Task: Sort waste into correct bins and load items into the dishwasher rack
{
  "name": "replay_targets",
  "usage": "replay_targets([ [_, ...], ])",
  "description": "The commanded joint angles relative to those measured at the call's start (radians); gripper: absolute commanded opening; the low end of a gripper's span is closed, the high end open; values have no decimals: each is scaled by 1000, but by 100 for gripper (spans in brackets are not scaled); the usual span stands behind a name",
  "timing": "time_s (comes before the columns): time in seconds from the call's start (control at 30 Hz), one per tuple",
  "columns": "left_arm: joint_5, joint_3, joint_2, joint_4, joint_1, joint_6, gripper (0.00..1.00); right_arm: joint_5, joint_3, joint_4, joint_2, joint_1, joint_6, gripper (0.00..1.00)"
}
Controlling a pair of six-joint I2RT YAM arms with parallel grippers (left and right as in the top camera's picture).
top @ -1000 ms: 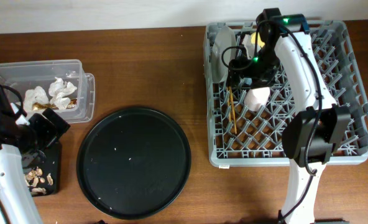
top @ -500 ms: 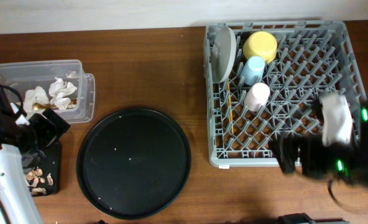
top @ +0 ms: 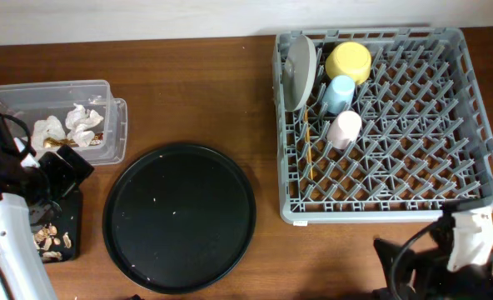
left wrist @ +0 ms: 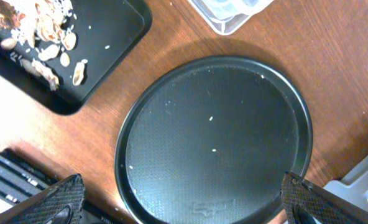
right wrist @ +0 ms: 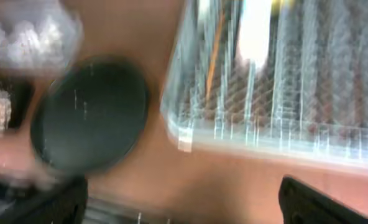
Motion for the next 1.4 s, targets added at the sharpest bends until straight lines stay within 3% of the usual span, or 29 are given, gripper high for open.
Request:
replay_targets([
  [0.0,0,7,-3,-2,5,12,100,27,-338,283,-235,0,-23,98],
  [0.1,0,7,-3,-2,5,12,100,15,-764,678,-475,1,-22,98],
  [0.27,0,7,-3,-3,5,12,100,-3,-1201,1118,-608,4,-19,98],
  [0.53,0,7,-3,-2,5,12,100,114,-1310,1242,-663,1,-25,98],
  [0.7,0,7,-3,-2,5,12,100,51,-1485,1508,-663,1,-38,98],
  [0.93,0,7,-3,-3,5,12,100,68,-1484,1456,-663,-6,-233,98],
  [1.03,0,7,-3,-2,5,12,100,122,-1484,1449,-663,-37,-201,98],
  [1.1,0,7,-3,-3,5,12,100,248,-1484,1440,-663,-38,-43,98],
  [1.37,0,7,-3,-2,5,12,100,241,-1484,1439,-663,-37,-127,98],
])
